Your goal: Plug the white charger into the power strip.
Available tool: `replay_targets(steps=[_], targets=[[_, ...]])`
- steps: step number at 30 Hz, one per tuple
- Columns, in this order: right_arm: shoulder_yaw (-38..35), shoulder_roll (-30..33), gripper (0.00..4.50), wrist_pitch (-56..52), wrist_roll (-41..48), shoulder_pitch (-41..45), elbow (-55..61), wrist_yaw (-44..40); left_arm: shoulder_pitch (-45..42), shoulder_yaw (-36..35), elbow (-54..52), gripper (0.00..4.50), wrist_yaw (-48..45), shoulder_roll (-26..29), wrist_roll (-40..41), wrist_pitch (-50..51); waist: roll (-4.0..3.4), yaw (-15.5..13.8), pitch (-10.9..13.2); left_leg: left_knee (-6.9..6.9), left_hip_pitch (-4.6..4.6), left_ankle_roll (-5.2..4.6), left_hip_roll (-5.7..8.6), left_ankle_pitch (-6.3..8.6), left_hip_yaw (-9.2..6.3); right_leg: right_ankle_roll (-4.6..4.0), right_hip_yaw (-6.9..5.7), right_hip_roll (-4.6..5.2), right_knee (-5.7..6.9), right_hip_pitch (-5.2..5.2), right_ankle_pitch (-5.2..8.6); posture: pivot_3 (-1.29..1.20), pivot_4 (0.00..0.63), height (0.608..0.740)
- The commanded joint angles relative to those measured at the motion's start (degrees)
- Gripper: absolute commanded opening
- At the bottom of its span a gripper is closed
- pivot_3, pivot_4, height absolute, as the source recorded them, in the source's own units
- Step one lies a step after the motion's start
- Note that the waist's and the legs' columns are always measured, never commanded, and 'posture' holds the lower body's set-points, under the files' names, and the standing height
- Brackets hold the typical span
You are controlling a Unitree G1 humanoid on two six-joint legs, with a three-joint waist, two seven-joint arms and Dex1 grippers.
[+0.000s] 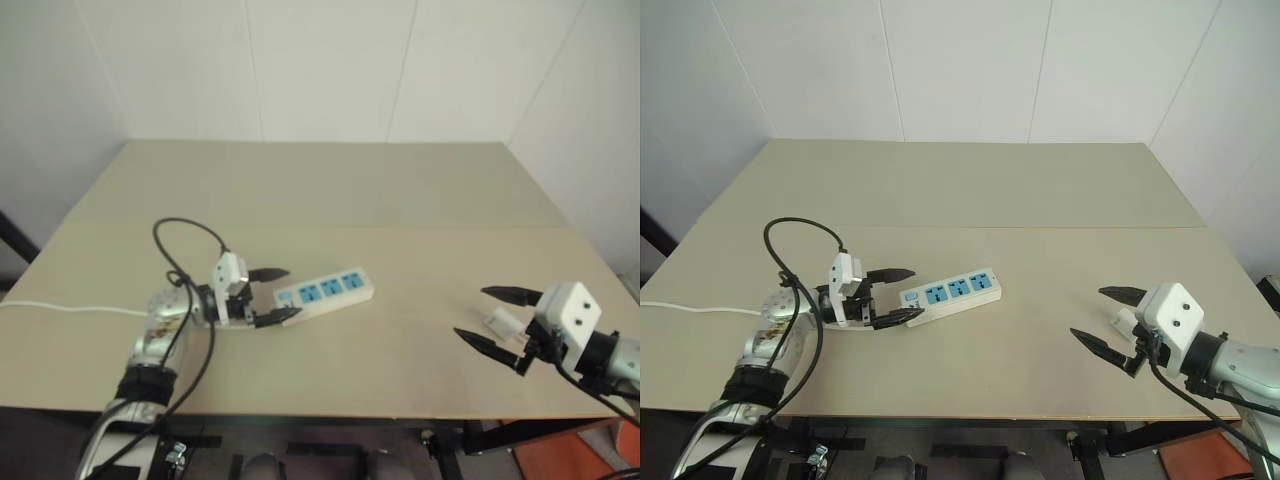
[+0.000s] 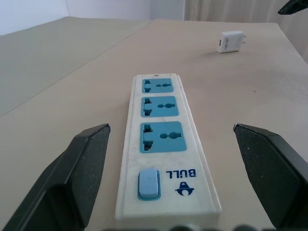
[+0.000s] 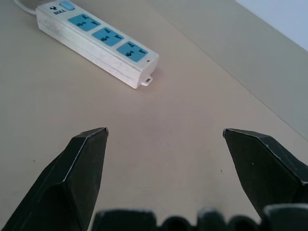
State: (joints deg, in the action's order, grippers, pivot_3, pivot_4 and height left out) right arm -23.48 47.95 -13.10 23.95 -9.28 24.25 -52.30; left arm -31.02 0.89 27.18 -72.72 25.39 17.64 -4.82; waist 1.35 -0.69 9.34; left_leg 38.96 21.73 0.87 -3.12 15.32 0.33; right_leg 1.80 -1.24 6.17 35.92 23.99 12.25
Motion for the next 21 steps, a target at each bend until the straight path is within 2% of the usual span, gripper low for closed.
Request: replay_targets(steps=[1,10,21], targets=[[-2.4,0.8,4.5,-0.7,1.6,0.4,2.0,-0.1,-3.3,1.6,6.8,4.48,-1.1,-1.9,-2.5,-5.9,0.01,-0.1,0.0,0.01,0.01,0.0,0.01,0.0,-0.01,0.0,-0.01,0.0,-0.02,-0.01,0.0,0.0,0.15,0.74],[-3.4,0.7,4.5,-1.7,2.5,-0.2,3.4,0.1,-6.0,2.3,17.6,4.48,0.4,-5.4,-5.9,-14.1,0.01,0.0,0.0,0.0,-0.02,-0.02,0.01,0.01,-0.01,0.0,0.0,0.0,0.0,-0.02,-0.01,0.0,0.15,0.74],[-3.4,1.0,4.5,-2.0,2.6,0.3,3.1,-0.3,-2.7,0.9,16.0,4.48,0.0,-3.2,-5.3,-14.4,0.01,0.3,0.0,-0.07,-0.66,-0.15,-0.01,0.09,-0.02,0.07,-0.02,0.0,-0.12,-0.71,0.05,0.0,0.15,0.74]])
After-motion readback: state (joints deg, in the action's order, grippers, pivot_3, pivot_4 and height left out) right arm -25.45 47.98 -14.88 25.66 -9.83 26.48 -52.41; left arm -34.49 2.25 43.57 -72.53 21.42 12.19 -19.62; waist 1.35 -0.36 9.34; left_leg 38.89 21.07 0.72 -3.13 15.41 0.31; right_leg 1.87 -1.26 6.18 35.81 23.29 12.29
